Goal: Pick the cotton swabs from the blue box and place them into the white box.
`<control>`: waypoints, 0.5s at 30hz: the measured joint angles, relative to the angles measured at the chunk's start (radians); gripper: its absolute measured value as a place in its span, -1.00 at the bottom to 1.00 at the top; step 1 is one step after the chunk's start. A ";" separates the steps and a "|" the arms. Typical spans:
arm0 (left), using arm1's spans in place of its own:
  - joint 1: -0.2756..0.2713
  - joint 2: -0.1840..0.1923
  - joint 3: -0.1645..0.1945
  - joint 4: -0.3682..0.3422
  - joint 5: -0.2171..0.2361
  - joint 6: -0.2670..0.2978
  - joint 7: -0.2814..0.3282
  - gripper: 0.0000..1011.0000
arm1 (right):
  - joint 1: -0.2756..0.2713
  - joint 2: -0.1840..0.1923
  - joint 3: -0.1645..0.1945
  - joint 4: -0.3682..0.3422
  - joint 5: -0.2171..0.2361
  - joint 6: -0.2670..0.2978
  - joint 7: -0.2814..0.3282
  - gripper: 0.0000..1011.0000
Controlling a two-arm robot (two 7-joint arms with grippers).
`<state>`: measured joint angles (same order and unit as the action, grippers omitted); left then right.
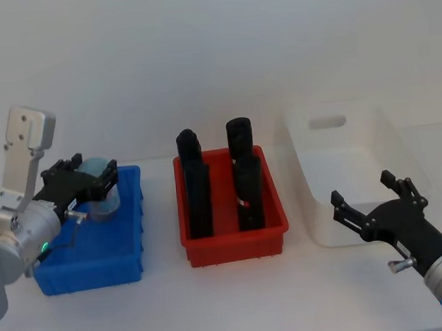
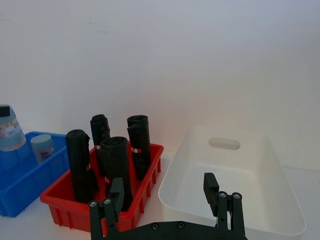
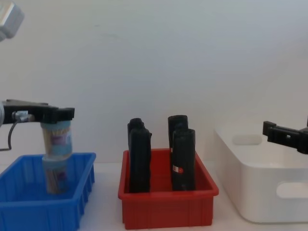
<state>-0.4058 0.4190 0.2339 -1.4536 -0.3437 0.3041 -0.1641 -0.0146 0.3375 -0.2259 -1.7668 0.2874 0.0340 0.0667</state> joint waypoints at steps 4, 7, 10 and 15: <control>-0.008 0.006 -0.003 -0.027 0.001 0.025 -0.044 0.29 | 0.000 0.000 0.000 0.000 0.000 0.000 0.000 0.98; -0.016 0.010 -0.004 -0.046 0.001 0.045 -0.081 0.29 | 0.000 0.000 0.000 0.000 0.000 0.000 0.000 0.98; -0.025 0.013 -0.005 -0.061 0.000 0.061 -0.122 0.29 | 0.000 0.000 0.000 0.000 0.000 0.000 0.000 0.98; -0.039 0.016 -0.004 -0.078 -0.001 0.084 -0.184 0.29 | 0.000 0.000 0.000 0.000 0.000 0.000 0.000 0.98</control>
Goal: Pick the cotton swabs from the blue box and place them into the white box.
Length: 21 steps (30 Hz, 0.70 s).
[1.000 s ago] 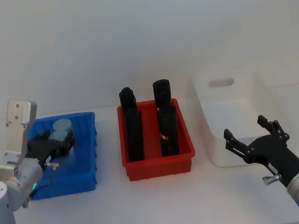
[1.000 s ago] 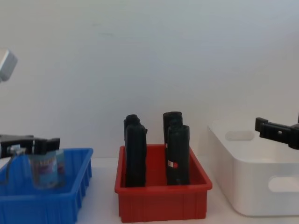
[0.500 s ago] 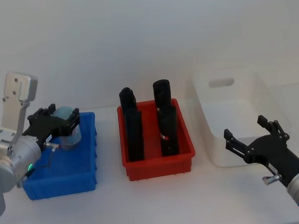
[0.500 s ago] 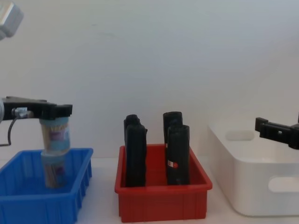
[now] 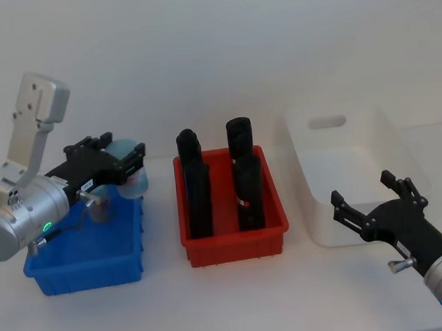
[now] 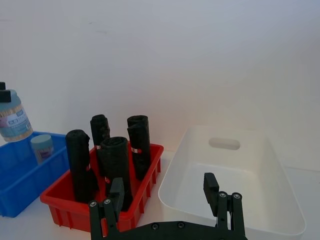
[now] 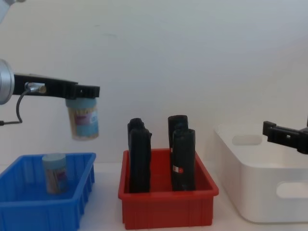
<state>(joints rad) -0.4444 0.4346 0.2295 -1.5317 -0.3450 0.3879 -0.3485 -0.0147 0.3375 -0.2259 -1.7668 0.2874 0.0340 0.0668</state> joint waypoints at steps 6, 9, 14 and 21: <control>-0.024 0.000 0.005 -0.014 -0.004 0.023 -0.086 0.29 | 0.000 0.000 0.000 0.000 0.000 0.000 0.000 0.98; -0.038 -0.002 0.009 -0.017 -0.005 0.032 -0.128 0.29 | 0.000 0.000 0.000 0.000 0.000 0.000 0.000 0.98; -0.064 -0.011 0.020 -0.016 -0.005 0.045 -0.204 0.29 | 0.000 0.000 0.000 0.000 0.000 0.000 0.000 0.98; -0.102 -0.029 0.039 -0.002 0.000 0.056 -0.308 0.29 | 0.000 0.000 0.000 0.000 0.000 0.000 0.000 0.98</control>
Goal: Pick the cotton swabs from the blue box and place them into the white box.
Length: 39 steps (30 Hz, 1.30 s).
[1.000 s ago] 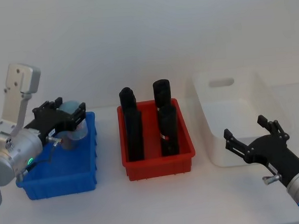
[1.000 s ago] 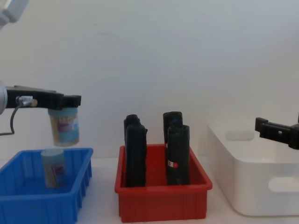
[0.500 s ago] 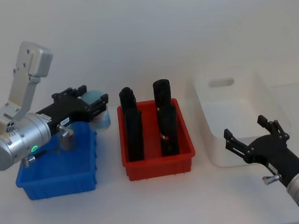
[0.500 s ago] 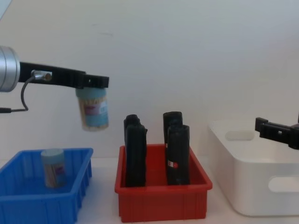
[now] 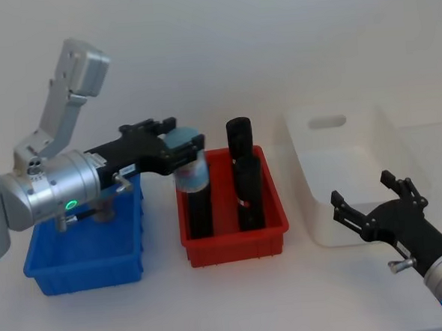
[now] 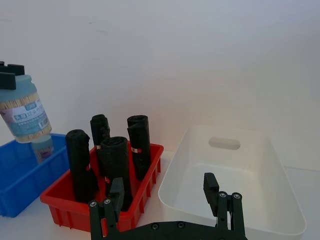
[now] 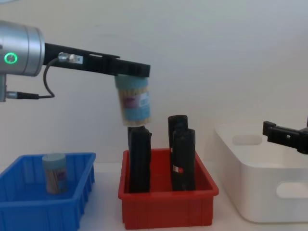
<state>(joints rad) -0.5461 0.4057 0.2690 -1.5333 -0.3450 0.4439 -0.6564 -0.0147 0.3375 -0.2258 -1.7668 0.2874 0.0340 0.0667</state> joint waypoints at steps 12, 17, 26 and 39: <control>-0.055 -0.033 0.033 0.027 0.013 0.013 -0.120 0.29 | 0.000 0.000 0.000 0.000 0.000 0.000 0.000 0.98; -0.069 -0.041 0.041 0.033 0.016 0.017 -0.149 0.29 | 0.000 0.000 0.000 0.000 0.000 0.000 0.004 0.98; -0.082 -0.049 0.049 0.040 0.019 0.020 -0.176 0.29 | 0.013 -0.001 -0.004 0.000 -0.009 0.006 0.060 0.98; -0.089 -0.053 0.054 0.043 0.020 0.022 -0.193 0.29 | 0.065 -0.016 -0.023 0.001 -0.040 0.043 0.209 0.98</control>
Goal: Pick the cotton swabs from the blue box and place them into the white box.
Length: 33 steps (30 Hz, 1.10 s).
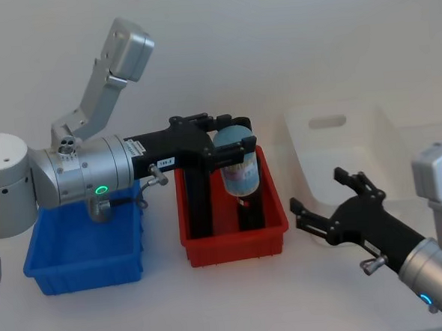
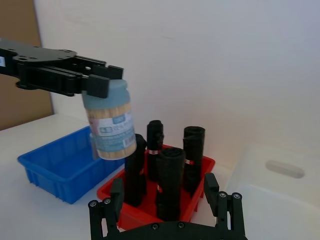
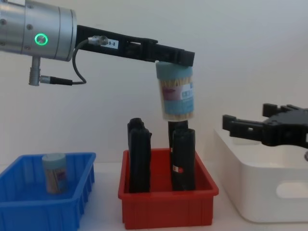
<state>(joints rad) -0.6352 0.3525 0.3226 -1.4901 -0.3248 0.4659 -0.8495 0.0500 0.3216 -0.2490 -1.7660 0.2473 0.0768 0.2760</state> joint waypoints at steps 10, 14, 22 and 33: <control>-0.003 -0.001 0.001 0.001 0.001 0.001 -0.005 0.29 | 0.067 -0.022 -0.019 0.008 -0.048 0.031 0.125 0.98; -0.003 -0.001 0.002 0.001 0.001 0.001 -0.006 0.29 | 0.095 -0.032 -0.025 0.017 -0.070 0.040 0.160 0.98; -0.003 -0.002 0.002 0.002 0.001 0.001 -0.007 0.29 | 0.151 -0.052 -0.034 0.045 -0.107 0.051 0.213 0.98; -0.004 -0.002 0.002 0.002 0.001 0.001 -0.009 0.29 | 0.211 -0.079 -0.046 0.093 -0.145 0.061 0.246 0.98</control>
<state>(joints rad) -0.6394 0.3502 0.3247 -1.4884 -0.3241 0.4667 -0.8581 0.2610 0.2427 -0.2955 -1.6725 0.1025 0.1380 0.5221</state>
